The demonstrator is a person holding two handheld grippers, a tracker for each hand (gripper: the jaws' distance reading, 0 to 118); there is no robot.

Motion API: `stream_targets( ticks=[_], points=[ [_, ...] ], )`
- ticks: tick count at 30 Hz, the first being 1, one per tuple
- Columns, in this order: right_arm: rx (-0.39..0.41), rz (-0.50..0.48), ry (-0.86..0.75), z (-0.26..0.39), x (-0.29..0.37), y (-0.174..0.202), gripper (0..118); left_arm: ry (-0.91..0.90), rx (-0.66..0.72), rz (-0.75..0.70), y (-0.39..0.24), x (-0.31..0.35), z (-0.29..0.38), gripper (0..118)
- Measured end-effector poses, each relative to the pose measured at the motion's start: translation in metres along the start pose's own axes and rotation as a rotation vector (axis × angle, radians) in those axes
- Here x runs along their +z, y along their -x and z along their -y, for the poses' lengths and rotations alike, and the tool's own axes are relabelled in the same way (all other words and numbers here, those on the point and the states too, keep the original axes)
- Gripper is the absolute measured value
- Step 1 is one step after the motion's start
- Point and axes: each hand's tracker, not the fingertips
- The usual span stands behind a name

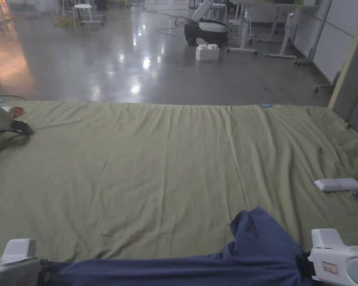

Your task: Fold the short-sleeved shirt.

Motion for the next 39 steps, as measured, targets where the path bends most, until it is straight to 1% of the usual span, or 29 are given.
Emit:
stream_targets(
  ticks=[4, 7, 9, 11, 12, 14, 16, 18, 19, 20, 21, 22, 23, 24, 26, 27, 29, 30, 32, 34, 37, 39],
  points=[
    [-0.042, -0.050, -0.144, 0.023, 0.079, 0.001, 2, -0.122, 0.017, 0.097, 0.017, 0.084, 0.019, 0],
    [-0.057, -0.041, -0.178, 0.064, 0.127, 0.001, 2, -0.137, 0.041, 0.120, 0.032, 0.135, 0.059, 0],
    [-0.062, -0.042, -0.176, 0.097, 0.147, 0.001, 2, -0.127, 0.058, 0.134, 0.041, 0.155, 0.090, 0],
    [-0.073, -0.031, -0.160, 0.129, 0.158, 0.000, 2, -0.111, 0.067, 0.134, 0.046, 0.164, 0.120, 0],
    [-0.067, -0.018, -0.135, 0.144, 0.165, 0.011, 2, -0.101, 0.073, 0.132, 0.047, 0.167, 0.134, 0],
    [-0.075, -0.012, -0.114, 0.169, 0.168, 0.013, 2, -0.079, 0.078, 0.137, 0.047, 0.167, 0.155, 0],
    [-0.100, 0.002, -0.079, 0.186, 0.165, 0.016, 2, -0.035, 0.092, 0.123, 0.048, 0.163, 0.169, 0],
    [-0.103, 0.010, -0.079, 0.198, 0.160, 0.021, 2, -0.043, 0.099, 0.126, 0.048, 0.154, 0.177, 0],
    [-0.098, 0.017, -0.089, 0.204, 0.157, 0.025, 2, -0.053, 0.109, 0.125, 0.048, 0.151, 0.179, 2],
    [-0.097, 0.027, -0.087, 0.204, 0.153, 0.025, 6, -0.060, 0.111, 0.106, 0.047, 0.148, 0.180, 16],
    [-0.087, 0.040, -0.061, 0.206, 0.149, 0.028, 20, -0.056, 0.098, 0.067, 0.045, 0.146, 0.180, 37],
    [-0.078, 0.046, -0.054, 0.209, 0.146, 0.031, 50, -0.061, 0.087, 0.035, 0.046, 0.144, 0.180, 72],
    [-0.071, 0.044, -0.055, 0.212, 0.146, 0.032, 68, -0.067, 0.085, 0.031, 0.046, 0.146, 0.180, 89],
    [-0.071, 0.039, -0.059, 0.217, 0.137, 0.020, 71, -0.092, 0.084, 0.021, 0.045, 0.151, 0.178, 94],
    [-0.076, 0.065, -0.091, 0.216, 0.148, 0.023, 71, -0.179, 0.121, -0.039, 0.041, 0.175, 0.165, 94],
    [-0.082, 0.056, -0.144, 0.213, 0.156, 0.024, 71, -0.239, 0.136, -0.051, 0.039, 0.189, 0.157, 94],
    [-0.078, 0.044, -0.229, 0.206, 0.178, 0.025, 71, -0.380, 0.150, -0.014, 0.033, 0.225, 0.140, 94],
    [-0.068, 0.046, -0.306, 0.201, 0.193, 0.030, 71, -0.449, 0.146, -0.006, 0.028, 0.247, 0.131, 94],
    [-0.035, 0.049, -0.420, 0.188, 0.223, 0.041, 71, -0.579, 0.091, 0.013, 0.014, 0.286, 0.119, 94],
    [-0.015, 0.046, -0.561, 0.177, 0.256, 0.054, 71, -0.696, -0.004, 0.007, -0.005, 0.322, 0.110, 94],
    [-0.007, 0.032, -0.699, 0.161, 0.294, 0.073, 71, -0.818, -0.073, 0.028, -0.028, 0.363, 0.096, 94],
    [-0.018, 0.017, -0.762, 0.148, 0.311, 0.084, 71, -0.890, -0.107, 0.022, -0.042, 0.380, 0.093, 89]
  ],
)
